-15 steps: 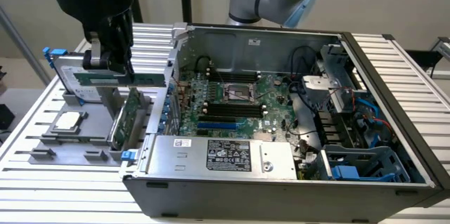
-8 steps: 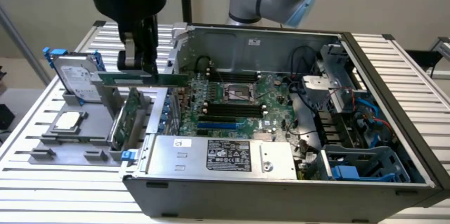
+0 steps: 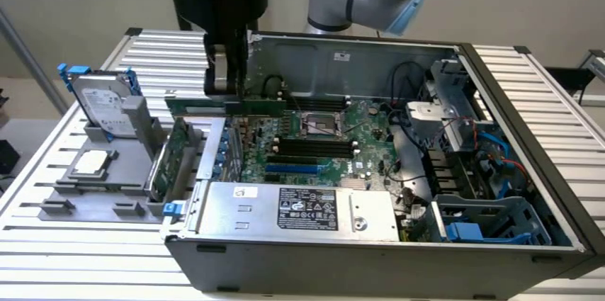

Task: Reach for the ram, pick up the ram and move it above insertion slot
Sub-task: 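Pick up the ram and move it above insertion slot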

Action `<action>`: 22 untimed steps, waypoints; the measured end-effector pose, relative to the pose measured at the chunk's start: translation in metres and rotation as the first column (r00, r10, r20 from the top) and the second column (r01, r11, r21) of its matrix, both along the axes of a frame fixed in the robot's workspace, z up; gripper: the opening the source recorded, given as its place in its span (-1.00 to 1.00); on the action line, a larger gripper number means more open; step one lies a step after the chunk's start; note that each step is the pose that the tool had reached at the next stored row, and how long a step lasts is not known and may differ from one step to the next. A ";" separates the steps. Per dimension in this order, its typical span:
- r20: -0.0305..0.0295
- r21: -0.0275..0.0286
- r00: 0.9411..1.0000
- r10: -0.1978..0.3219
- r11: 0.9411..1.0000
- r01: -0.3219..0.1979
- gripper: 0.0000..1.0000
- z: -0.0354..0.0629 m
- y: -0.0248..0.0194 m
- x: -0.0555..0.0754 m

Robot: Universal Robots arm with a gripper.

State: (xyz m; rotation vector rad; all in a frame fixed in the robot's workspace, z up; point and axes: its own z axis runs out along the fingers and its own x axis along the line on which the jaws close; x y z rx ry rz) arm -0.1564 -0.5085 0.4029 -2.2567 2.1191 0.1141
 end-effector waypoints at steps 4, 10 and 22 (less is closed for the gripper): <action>0.000 0.000 1.000 0.000 1.000 0.000 -0.73 0.0000 0.0039 0.016; 0.000 0.000 1.000 0.000 1.000 0.000 -0.73 -0.0003 0.0207 0.029; 0.000 0.000 1.000 -0.004 1.000 0.004 -0.73 -0.0015 0.0385 0.063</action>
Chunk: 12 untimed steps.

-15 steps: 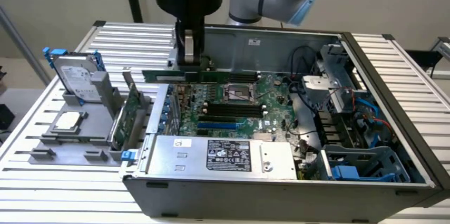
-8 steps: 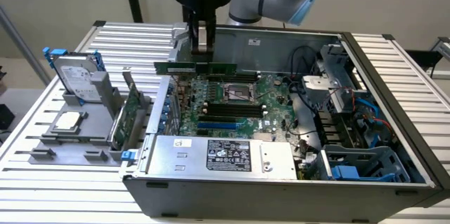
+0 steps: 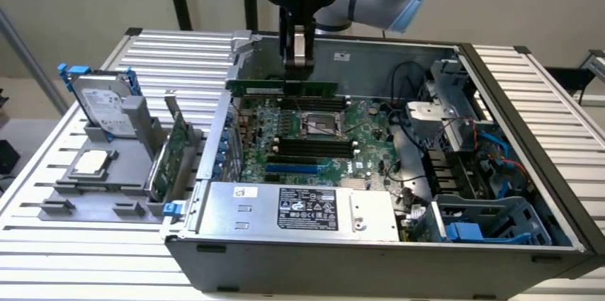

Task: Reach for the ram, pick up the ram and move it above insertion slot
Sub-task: 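Pick up the ram and move it above insertion slot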

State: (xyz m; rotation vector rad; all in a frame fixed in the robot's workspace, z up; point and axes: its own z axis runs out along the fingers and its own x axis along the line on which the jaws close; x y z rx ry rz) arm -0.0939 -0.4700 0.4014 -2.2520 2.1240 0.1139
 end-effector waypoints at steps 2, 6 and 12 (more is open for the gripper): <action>0.000 0.000 1.000 -0.002 1.000 0.002 -0.73 -0.0001 0.0012 0.006; 0.000 0.000 1.000 -0.008 1.000 0.008 -0.73 -0.0005 0.0035 0.018; 0.000 0.000 1.000 -0.024 1.000 0.024 -0.73 -0.0015 0.0065 0.032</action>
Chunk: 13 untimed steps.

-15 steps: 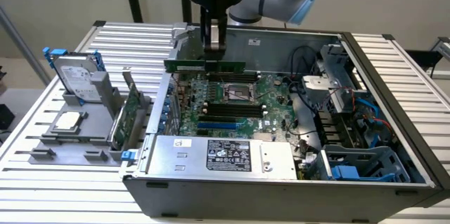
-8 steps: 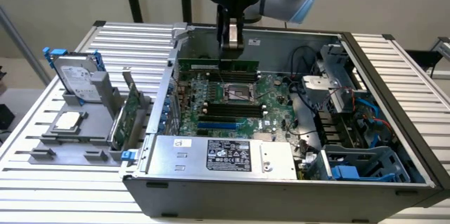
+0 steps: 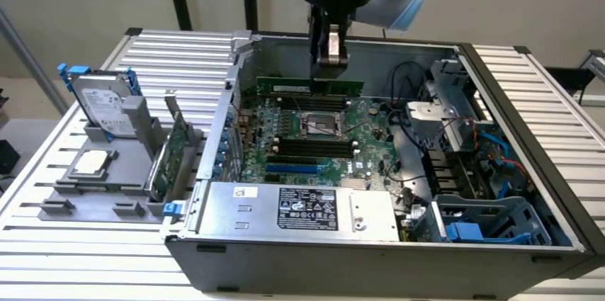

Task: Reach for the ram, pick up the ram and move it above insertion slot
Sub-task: 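Pick up the ram and move it above insertion slot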

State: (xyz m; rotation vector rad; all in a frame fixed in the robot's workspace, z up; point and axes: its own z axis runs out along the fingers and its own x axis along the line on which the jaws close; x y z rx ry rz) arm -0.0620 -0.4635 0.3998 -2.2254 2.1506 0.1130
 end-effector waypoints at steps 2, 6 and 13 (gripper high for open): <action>0.000 0.000 1.000 -0.005 1.000 0.005 -0.73 -0.0004 0.0007 0.005; 0.000 0.000 1.000 -0.013 1.000 0.013 -0.73 -0.0008 0.0010 0.015; 0.000 0.000 1.000 -0.013 1.000 0.013 -0.73 -0.0009 0.0010 0.015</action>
